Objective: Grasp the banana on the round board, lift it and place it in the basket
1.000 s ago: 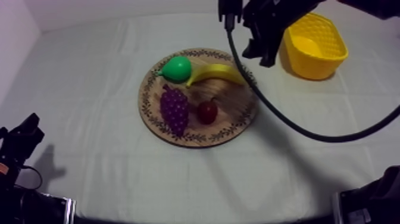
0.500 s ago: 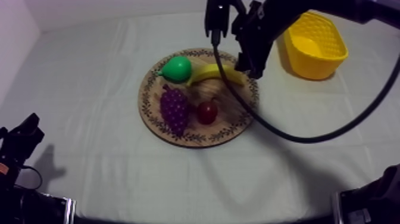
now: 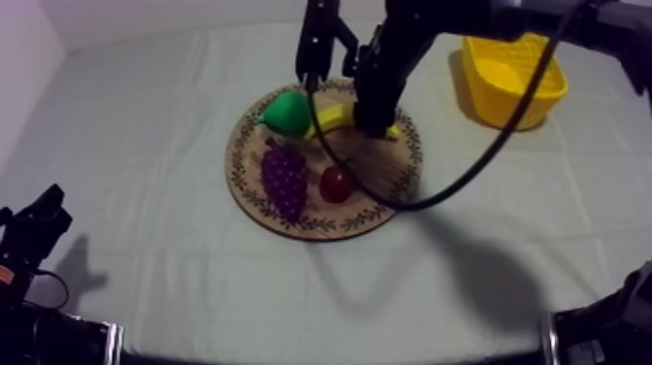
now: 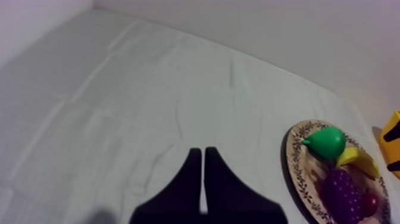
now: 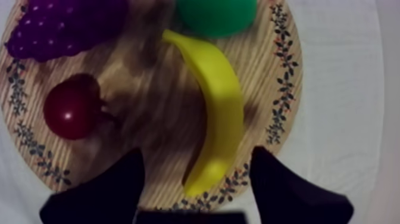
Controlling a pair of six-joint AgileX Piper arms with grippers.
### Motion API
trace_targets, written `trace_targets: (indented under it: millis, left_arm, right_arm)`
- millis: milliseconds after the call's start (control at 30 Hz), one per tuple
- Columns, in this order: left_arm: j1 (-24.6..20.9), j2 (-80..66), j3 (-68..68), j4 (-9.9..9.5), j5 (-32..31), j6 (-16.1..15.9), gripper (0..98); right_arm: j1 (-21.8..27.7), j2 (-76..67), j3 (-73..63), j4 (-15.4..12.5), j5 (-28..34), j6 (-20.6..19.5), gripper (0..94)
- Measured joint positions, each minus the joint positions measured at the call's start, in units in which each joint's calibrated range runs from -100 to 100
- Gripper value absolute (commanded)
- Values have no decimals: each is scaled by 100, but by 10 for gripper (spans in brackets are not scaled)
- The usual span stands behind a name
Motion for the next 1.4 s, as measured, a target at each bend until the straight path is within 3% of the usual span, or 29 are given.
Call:
trace_targets:
  millis: [600,933,1400]
  left_arm:
    - [0,0,0,0,0,0,1]
    - [0,0,0,0,8,0,1]
    - [0,0,0,0,2,2,1]
  right_arm:
    - [136,1405,-1033,212,-188,-148,495]
    - [168,1675,-1069,273,-278,-165,256]
    - [245,1543,-1146,338,-121,-252,224]
